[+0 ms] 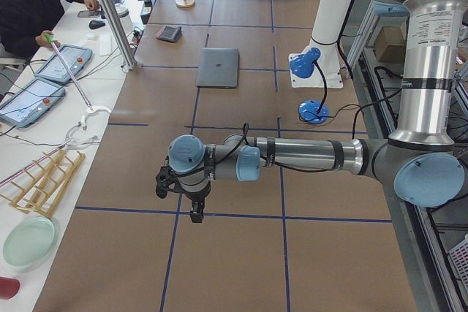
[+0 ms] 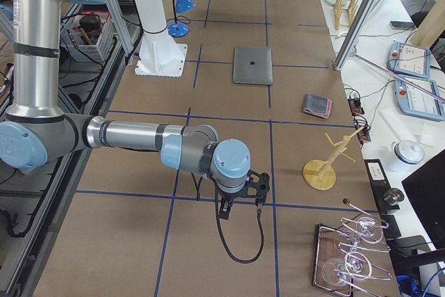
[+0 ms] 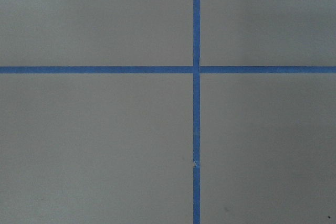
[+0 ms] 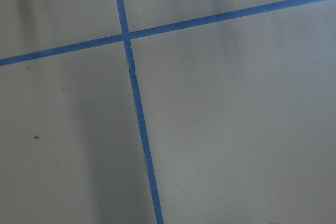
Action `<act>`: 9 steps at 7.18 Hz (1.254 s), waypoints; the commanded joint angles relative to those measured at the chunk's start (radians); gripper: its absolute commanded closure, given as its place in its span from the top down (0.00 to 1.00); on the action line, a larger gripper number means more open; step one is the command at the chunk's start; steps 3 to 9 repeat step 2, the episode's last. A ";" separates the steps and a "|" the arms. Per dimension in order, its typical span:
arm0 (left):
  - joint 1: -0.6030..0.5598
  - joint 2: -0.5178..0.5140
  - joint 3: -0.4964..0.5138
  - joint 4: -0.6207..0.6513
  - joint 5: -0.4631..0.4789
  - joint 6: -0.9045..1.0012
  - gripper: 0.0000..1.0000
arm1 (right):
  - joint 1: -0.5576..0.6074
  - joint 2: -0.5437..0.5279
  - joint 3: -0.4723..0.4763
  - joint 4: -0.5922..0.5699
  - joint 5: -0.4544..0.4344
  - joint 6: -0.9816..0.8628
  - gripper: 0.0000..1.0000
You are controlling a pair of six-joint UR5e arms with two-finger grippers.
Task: Close laptop
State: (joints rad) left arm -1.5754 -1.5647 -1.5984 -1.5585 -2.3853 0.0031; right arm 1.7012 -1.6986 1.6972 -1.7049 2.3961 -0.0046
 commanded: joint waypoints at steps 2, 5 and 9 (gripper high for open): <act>0.002 -0.002 0.000 0.000 0.000 -0.002 1.00 | 0.000 -0.001 -0.001 0.001 0.000 0.000 1.00; 0.002 -0.002 0.000 0.000 0.000 -0.002 1.00 | 0.000 -0.001 -0.001 0.001 0.000 0.000 1.00; 0.002 -0.002 0.000 0.000 0.000 -0.002 1.00 | 0.000 -0.001 -0.001 0.001 0.000 0.000 1.00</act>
